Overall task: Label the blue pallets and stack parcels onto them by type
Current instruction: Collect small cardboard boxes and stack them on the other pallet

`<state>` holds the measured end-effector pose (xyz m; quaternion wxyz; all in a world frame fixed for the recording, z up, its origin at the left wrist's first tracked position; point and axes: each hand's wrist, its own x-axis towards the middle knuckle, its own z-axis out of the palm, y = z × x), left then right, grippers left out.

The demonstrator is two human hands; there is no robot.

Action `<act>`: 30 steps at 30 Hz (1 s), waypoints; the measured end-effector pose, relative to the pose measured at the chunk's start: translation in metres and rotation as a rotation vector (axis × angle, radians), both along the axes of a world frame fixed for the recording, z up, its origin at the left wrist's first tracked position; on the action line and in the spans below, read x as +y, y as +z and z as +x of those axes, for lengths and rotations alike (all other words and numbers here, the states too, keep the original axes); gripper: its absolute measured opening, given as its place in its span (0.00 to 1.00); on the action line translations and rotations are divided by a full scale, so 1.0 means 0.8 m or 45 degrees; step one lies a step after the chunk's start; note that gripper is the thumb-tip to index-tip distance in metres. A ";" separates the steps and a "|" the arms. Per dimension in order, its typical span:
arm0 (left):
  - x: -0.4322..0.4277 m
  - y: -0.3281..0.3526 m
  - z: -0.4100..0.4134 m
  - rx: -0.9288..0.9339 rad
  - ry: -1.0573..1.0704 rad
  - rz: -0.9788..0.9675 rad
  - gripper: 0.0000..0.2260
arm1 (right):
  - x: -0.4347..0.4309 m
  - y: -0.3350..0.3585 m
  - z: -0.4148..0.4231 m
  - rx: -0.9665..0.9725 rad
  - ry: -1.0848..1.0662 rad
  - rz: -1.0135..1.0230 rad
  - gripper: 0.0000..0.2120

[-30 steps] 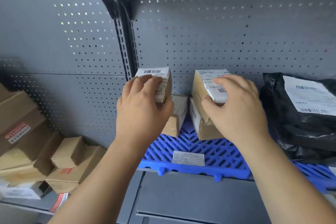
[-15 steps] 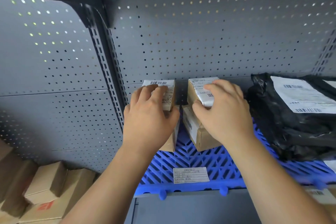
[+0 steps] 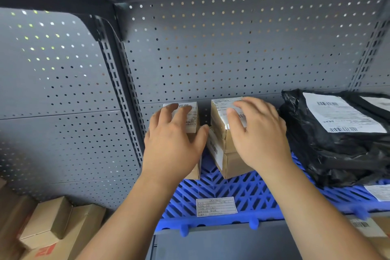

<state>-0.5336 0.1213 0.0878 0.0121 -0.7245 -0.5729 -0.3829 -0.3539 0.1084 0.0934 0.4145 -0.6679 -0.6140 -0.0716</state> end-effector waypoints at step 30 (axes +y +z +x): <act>0.038 -0.064 -0.062 -1.363 -0.310 -0.521 0.25 | 0.026 -0.061 0.072 1.499 0.513 -0.260 0.26</act>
